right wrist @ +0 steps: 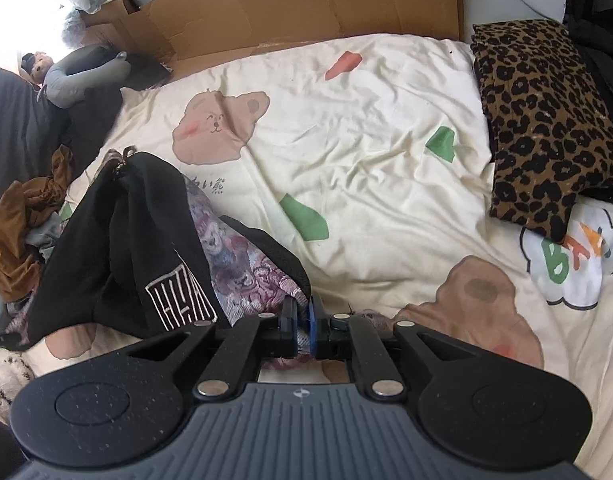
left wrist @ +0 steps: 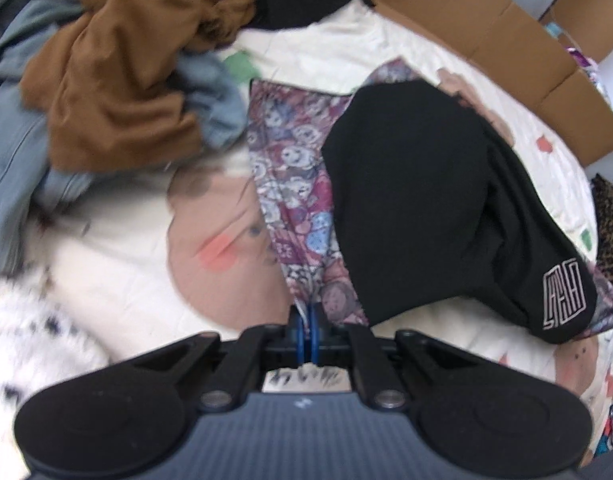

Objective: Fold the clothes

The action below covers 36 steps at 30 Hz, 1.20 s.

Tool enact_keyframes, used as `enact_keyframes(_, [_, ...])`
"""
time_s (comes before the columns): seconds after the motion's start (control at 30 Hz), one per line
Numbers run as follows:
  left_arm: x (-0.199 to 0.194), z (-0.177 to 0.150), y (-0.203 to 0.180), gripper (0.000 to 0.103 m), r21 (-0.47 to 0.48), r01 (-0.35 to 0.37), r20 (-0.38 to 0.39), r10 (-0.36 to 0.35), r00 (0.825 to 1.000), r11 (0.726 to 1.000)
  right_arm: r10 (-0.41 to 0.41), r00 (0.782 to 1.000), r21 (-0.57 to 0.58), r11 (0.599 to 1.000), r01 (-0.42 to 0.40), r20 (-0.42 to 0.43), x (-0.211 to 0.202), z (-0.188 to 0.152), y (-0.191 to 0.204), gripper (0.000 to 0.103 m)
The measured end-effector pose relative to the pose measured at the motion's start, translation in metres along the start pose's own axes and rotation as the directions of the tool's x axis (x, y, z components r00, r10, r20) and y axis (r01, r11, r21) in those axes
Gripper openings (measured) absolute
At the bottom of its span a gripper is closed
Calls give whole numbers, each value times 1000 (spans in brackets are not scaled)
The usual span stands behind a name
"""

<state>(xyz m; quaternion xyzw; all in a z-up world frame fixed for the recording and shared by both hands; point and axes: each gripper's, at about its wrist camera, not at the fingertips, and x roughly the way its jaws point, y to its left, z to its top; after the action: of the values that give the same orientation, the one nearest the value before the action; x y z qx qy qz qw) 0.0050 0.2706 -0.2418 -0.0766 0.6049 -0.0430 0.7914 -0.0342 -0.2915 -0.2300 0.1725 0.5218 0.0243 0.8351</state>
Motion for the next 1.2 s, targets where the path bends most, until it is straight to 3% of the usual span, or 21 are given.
enact_keyframes(0.27, [6, -27, 19, 4, 3, -40, -84, 40, 996, 999, 0, 1000, -25, 1000, 0, -9, 10, 7, 4, 7])
enact_keyframes(0.63, [11, -56, 41, 6, 16, -87, -197, 88, 976, 996, 27, 1000, -80, 996, -28, -13, 26, 24, 20, 19])
enact_keyframes(0.7, [6, -51, 40, 11, 21, -113, -205, 115, 972, 993, 35, 999, -91, 995, -37, -20, 30, 27, 23, 19])
enact_keyframes(0.83, [-5, -38, 41, 16, 12, -99, -171, 100, 980, 995, 54, 998, -111, 992, -57, -30, 40, 32, 30, 20])
enact_keyframes(0.97, [-8, -8, 38, 34, 19, -107, -112, 109, 988, 994, 79, 996, -112, 990, -83, -37, 54, 39, 35, 26])
enact_keyframes(1.2, [4, 57, 22, 45, 58, -121, -19, 122, 992, 991, 131, 988, -114, 984, -140, -77, 92, 56, 47, 26])
